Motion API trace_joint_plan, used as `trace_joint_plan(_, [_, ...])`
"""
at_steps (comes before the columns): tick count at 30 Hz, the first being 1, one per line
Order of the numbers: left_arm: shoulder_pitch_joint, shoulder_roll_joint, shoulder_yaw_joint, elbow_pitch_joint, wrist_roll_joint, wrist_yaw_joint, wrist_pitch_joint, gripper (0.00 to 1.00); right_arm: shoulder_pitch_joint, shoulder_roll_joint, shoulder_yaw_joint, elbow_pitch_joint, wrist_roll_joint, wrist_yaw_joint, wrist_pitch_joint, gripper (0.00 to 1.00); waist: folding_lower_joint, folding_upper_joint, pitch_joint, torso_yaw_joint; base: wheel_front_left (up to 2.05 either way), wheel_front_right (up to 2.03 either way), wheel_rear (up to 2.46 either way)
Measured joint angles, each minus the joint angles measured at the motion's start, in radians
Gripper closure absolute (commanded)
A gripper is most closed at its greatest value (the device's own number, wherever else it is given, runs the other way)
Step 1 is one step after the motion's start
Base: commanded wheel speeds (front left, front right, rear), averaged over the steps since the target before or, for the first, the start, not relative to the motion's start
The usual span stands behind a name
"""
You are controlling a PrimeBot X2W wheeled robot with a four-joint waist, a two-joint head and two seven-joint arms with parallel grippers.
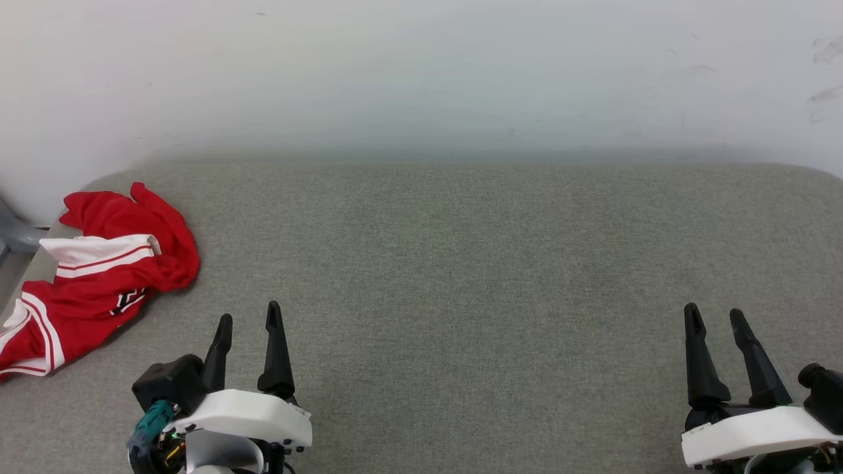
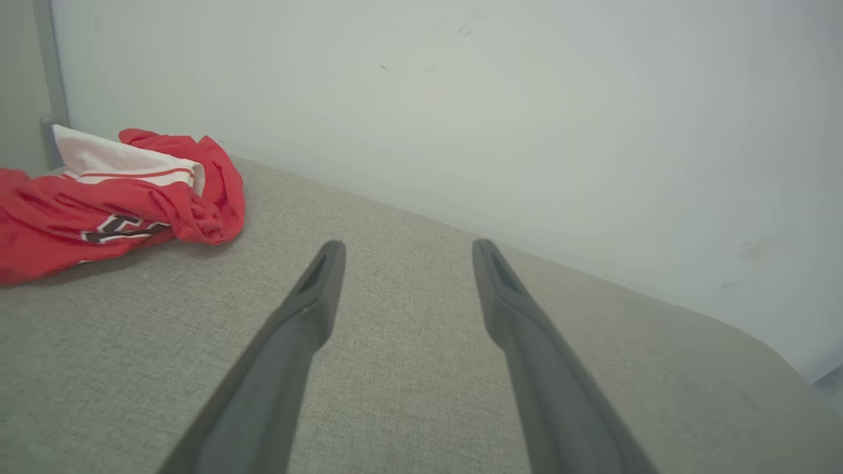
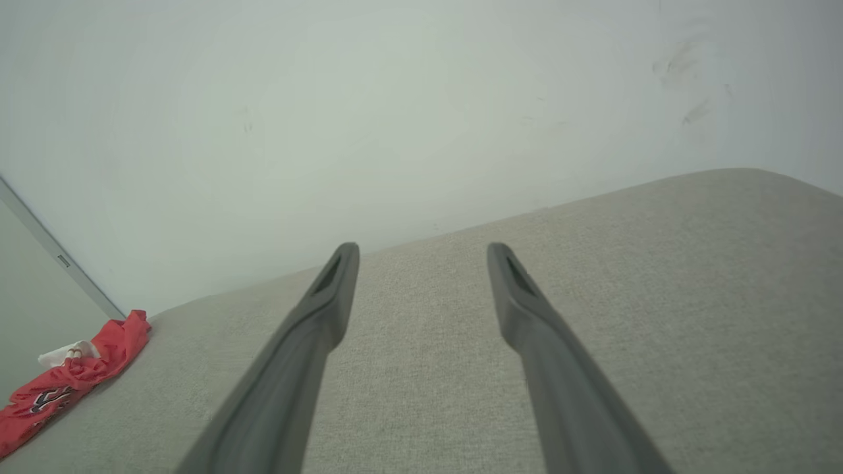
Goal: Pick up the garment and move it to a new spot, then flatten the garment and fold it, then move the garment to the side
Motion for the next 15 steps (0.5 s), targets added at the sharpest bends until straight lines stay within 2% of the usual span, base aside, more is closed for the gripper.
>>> trace_joint_plan(15, [0.006, 0.007, -0.038, -0.015, 0.135, 0.016, -0.034, 0.00, 0.011, 0.000, 0.007, -0.026, -0.134, 0.000, -0.036, 0.00, 0.0000, 0.0000, -0.002, 0.004, 0.00, 0.00, 0.00])
